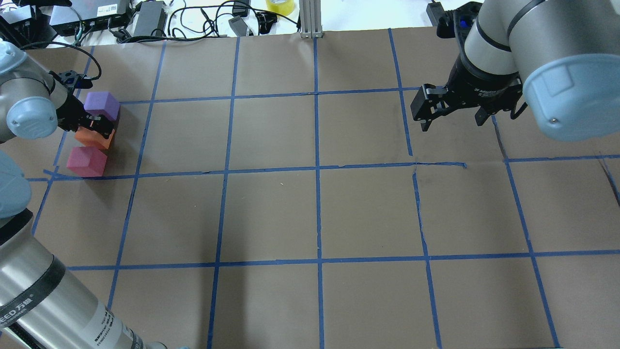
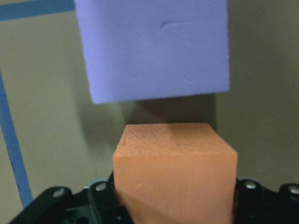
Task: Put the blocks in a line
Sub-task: 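Lower the orange block into the gap and open the left gripper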
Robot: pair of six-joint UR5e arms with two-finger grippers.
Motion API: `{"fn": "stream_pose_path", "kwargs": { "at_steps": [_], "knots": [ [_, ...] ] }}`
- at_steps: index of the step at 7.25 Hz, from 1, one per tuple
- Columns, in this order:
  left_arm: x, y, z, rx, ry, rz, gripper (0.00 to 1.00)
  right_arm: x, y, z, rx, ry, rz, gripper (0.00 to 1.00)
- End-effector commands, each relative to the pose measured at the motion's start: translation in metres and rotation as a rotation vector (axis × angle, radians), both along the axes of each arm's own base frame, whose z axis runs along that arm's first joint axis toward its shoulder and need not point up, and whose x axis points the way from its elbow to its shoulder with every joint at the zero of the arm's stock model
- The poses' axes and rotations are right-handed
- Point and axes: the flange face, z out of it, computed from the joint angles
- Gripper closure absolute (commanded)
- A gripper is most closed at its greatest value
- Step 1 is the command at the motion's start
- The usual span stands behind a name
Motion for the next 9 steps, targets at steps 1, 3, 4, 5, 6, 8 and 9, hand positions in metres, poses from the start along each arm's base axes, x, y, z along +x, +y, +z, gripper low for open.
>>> {"fn": "stream_pose_path", "kwargs": {
  "at_steps": [1, 3, 4, 5, 6, 8, 9],
  "knots": [
    [0.002, 0.001, 0.000, -0.011, -0.008, -0.015, 0.01, -0.001, 0.004, -0.005, 0.047, 0.003, -0.001, 0.00],
    [0.012, 0.004, 0.002, -0.014, -0.011, -0.029, 0.00, -0.001, 0.006, -0.005, 0.055, 0.005, -0.004, 0.00],
    [0.013, 0.003, 0.006, -0.022, -0.012, -0.021, 0.00, -0.002, 0.007, -0.004, 0.055, 0.003, -0.005, 0.00],
    [0.010, 0.002, 0.013, -0.024, -0.017, -0.021, 0.00, -0.002, 0.008, -0.002, 0.054, 0.002, -0.007, 0.00],
    [0.001, 0.002, 0.030, -0.025, -0.018, -0.021, 0.00, -0.003, 0.011, 0.003, 0.040, 0.001, -0.007, 0.00],
    [-0.041, 0.005, 0.070, 0.015, 0.026, -0.005, 0.00, -0.003, 0.018, 0.014, 0.019, 0.007, -0.006, 0.00],
    [-0.056, 0.018, 0.105, 0.035, 0.096, -0.011, 0.00, -0.003, 0.019, 0.013, 0.023, 0.010, -0.009, 0.00]
  ]
}}
